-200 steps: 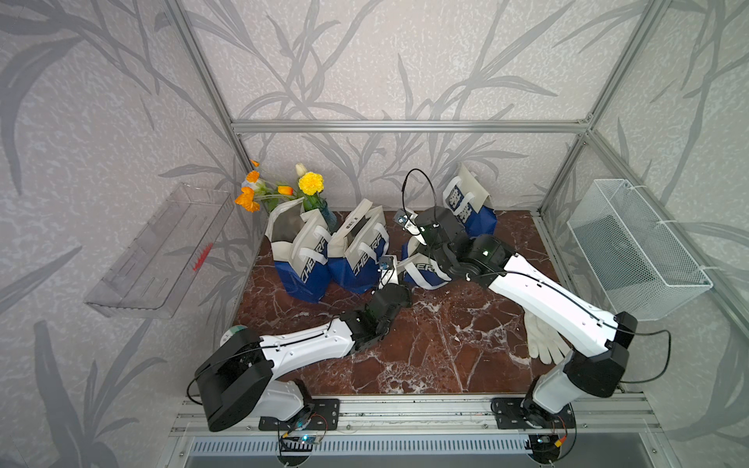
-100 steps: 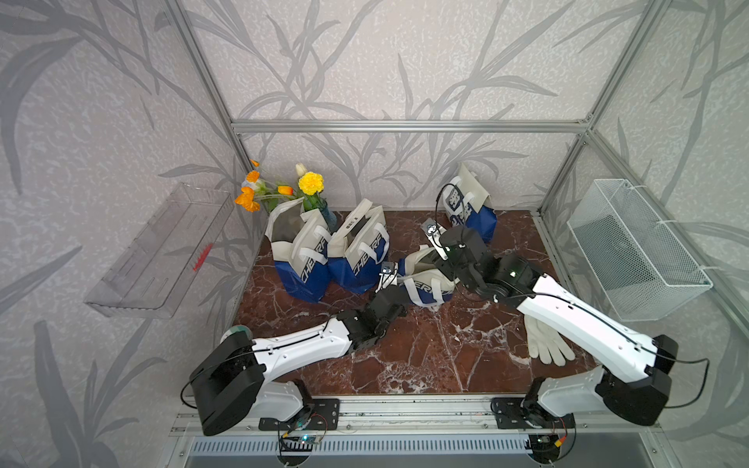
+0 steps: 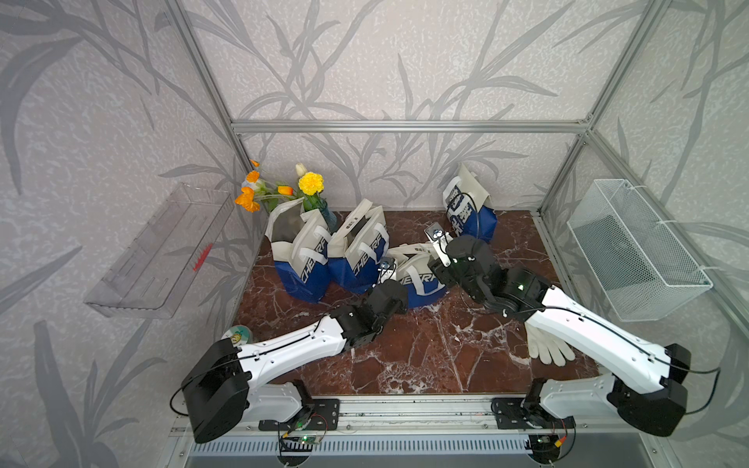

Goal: Open the takeout bag
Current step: Open the takeout bag at the center of the board.

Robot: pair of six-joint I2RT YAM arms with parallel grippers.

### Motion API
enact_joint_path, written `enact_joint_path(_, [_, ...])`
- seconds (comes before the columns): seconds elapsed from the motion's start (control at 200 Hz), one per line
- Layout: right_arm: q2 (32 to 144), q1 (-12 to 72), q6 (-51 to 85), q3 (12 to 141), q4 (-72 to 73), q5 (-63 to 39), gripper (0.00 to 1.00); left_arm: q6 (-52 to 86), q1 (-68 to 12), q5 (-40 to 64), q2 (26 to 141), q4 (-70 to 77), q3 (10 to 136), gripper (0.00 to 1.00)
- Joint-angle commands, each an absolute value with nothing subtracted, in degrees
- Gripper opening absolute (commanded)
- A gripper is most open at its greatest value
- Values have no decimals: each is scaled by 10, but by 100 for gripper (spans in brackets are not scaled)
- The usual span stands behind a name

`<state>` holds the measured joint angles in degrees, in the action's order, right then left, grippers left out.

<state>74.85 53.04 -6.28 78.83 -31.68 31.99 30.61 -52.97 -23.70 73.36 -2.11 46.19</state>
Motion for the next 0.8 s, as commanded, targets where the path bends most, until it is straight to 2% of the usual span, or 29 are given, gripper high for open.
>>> enact_joint_path(0.0, [747,538,-78,772,-296,303,74,310,-529,-232,718,-32,481,0])
enact_joint_path(0.55, [827,542,-137,733,-166,449,76,309,-529,-240,706,-34,473,0])
enact_joint_path(0.63, [850,536,-134,760,-176,485,76,306,-529,-244,700,-32,468,0])
enact_joint_path(0.795, [895,512,-113,792,-211,490,72,300,-529,-262,690,-11,450,0])
